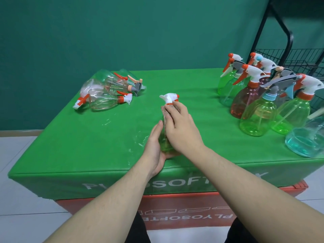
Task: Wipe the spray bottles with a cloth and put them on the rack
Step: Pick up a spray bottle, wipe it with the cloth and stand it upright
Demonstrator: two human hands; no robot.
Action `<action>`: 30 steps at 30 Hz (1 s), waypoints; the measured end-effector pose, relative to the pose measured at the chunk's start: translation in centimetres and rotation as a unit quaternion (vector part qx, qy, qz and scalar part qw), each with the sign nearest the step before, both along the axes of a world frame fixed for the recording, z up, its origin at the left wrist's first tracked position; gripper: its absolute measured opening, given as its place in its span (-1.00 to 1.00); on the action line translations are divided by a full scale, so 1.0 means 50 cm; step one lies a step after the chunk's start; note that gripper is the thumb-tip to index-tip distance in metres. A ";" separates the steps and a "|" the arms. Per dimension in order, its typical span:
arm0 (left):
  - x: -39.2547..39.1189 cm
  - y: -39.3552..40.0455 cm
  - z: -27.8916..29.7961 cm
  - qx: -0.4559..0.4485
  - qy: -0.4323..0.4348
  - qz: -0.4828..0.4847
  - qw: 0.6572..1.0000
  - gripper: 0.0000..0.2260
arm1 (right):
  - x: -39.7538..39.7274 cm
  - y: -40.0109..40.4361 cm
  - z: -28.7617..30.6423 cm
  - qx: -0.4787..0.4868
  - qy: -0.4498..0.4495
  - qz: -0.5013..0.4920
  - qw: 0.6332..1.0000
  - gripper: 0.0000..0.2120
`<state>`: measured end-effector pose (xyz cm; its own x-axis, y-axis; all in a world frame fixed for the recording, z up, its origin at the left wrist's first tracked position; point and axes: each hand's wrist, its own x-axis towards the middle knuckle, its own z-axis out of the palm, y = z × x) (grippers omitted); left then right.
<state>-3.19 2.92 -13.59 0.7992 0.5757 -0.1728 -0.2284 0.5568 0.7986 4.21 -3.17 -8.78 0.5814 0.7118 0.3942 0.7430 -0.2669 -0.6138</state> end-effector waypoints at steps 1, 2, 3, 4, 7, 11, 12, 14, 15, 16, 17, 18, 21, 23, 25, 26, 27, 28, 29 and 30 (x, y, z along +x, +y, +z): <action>0.000 0.001 -0.002 -0.004 -0.002 0.003 1.000 -0.60 | -0.002 0.002 0.002 0.002 0.012 -0.005 1.000 -0.64; 0.001 0.002 -0.004 -0.007 -0.004 0.006 1.000 -0.59 | -0.005 0.003 0.001 0.006 0.014 -0.007 1.000 -0.64; 0.002 0.003 -0.007 -0.008 -0.006 0.010 1.000 -0.60 | -0.008 0.003 -0.001 0.014 0.011 -0.007 1.000 -0.64; 0.003 0.005 -0.012 -0.008 -0.007 0.015 1.000 -0.60 | -0.011 0.001 -0.005 0.020 0.004 -0.007 1.000 -0.64; 0.006 0.005 -0.018 0.005 -0.009 0.021 1.000 -0.62 | -0.019 -0.011 -0.020 0.027 -0.029 0.001 0.999 -0.58; 0.009 0.003 -0.024 0.044 0.001 0.033 0.998 -0.59 | -0.026 -0.031 -0.041 0.045 -0.094 0.009 0.994 -0.54; 0.010 0.003 -0.024 0.048 0.001 0.032 0.998 -0.54 | -0.028 -0.035 -0.045 0.051 -0.111 0.009 0.992 -0.55; 0.013 0.004 -0.026 0.048 0.006 0.034 0.998 -0.46 | -0.030 -0.042 -0.054 0.059 -0.152 0.011 0.987 -0.58; 0.014 0.006 -0.027 0.045 0.008 0.038 0.998 -0.45 | -0.030 -0.045 -0.059 0.055 -0.177 0.014 0.983 -0.58; 0.015 0.007 -0.027 0.042 0.010 0.044 0.998 -0.45 | -0.032 -0.048 -0.065 0.040 -0.200 0.019 0.979 -0.57; 0.016 0.008 -0.029 0.037 0.011 0.047 0.998 -0.45 | -0.034 -0.051 -0.071 0.017 -0.214 0.027 0.976 -0.56; 0.016 0.008 -0.030 0.034 0.011 0.047 0.998 -0.46 | -0.036 -0.055 -0.076 -0.006 -0.217 0.033 0.976 -0.54; 0.012 0.009 -0.032 0.039 0.017 0.045 0.998 -0.46 | -0.041 -0.068 -0.088 -0.015 -0.204 0.035 0.978 -0.52; 0.009 0.009 -0.031 0.033 0.020 0.046 0.998 -0.39 | -0.049 -0.079 -0.089 -0.005 -0.224 0.035 0.974 -0.53; 0.009 0.012 -0.032 0.008 0.006 0.046 0.999 -0.25 | -0.056 -0.092 -0.098 0.007 -0.258 0.045 0.965 -0.53; 0.009 0.014 -0.031 -0.004 -0.002 0.048 0.999 -0.21 | -0.057 -0.098 -0.103 0.004 -0.260 0.053 0.964 -0.52; 0.010 0.016 -0.033 -0.012 -0.007 0.050 0.999 -0.20 | -0.057 -0.103 -0.108 -0.002 -0.253 0.062 0.965 -0.50; 0.011 0.016 -0.034 -0.016 -0.010 0.050 0.999 -0.21 | -0.056 -0.108 -0.111 -0.005 -0.244 0.068 0.967 -0.48; 0.012 0.017 -0.034 -0.016 -0.014 0.048 0.999 -0.22 | -0.054 -0.111 -0.113 -0.005 -0.238 0.071 0.969 -0.48; 0.012 0.018 -0.032 -0.014 -0.014 0.045 0.999 -0.21 | -0.052 -0.112 -0.113 -0.001 -0.238 0.070 0.969 -0.48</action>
